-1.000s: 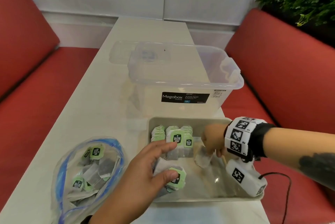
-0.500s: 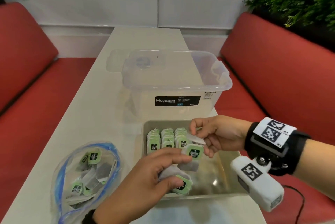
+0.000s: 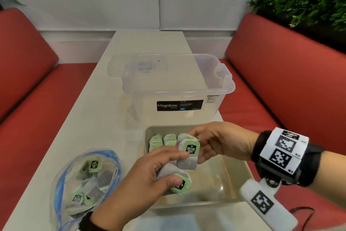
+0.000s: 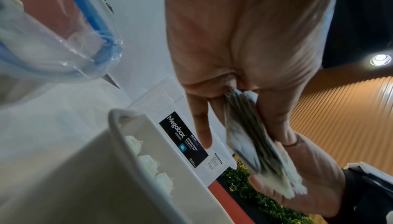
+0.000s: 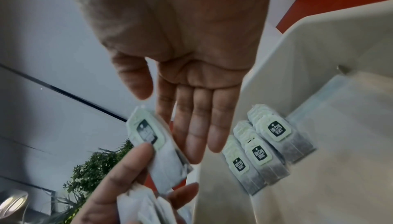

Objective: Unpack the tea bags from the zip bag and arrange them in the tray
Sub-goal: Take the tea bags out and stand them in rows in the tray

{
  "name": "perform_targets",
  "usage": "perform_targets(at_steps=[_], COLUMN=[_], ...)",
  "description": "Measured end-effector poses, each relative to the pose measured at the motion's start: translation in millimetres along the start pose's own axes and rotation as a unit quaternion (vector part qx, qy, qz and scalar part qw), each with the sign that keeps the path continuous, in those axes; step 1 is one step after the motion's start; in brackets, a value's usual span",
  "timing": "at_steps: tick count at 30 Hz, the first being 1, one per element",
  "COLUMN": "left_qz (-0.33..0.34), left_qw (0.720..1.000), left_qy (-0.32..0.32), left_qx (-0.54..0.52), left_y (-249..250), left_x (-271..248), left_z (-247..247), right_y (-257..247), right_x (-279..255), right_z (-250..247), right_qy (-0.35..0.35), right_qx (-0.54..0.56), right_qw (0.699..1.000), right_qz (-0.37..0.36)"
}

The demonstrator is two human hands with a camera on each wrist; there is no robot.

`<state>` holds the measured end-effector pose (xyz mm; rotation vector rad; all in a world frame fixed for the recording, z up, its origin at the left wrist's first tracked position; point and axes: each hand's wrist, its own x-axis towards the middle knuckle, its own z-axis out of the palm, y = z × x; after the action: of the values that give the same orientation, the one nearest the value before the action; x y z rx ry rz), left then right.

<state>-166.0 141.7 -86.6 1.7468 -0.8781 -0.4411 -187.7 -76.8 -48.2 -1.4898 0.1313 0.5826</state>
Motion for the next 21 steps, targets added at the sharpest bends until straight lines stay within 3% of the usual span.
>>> perform_targets(at_steps=[9,14,21], left_qz=[-0.01,-0.012,-0.007], left_qw=[0.999,0.999,0.999], left_qy=[-0.013,-0.015,0.007], left_qx=[0.043,0.044,0.048], left_y=[-3.4,-3.1,-7.3], left_x=[4.1,3.5,2.7], left_z=[-1.1,-0.7,0.8], right_y=[-6.4,-3.1,0.2], right_x=[-2.4,-1.1,-0.3], right_z=[3.8,1.9,-4.0], right_qy=[0.061,0.081,0.159], right_qx=[-0.178,-0.321,-0.349], right_qw=[0.982,0.941,0.915], right_qz=[-0.016,-0.073,-0.127])
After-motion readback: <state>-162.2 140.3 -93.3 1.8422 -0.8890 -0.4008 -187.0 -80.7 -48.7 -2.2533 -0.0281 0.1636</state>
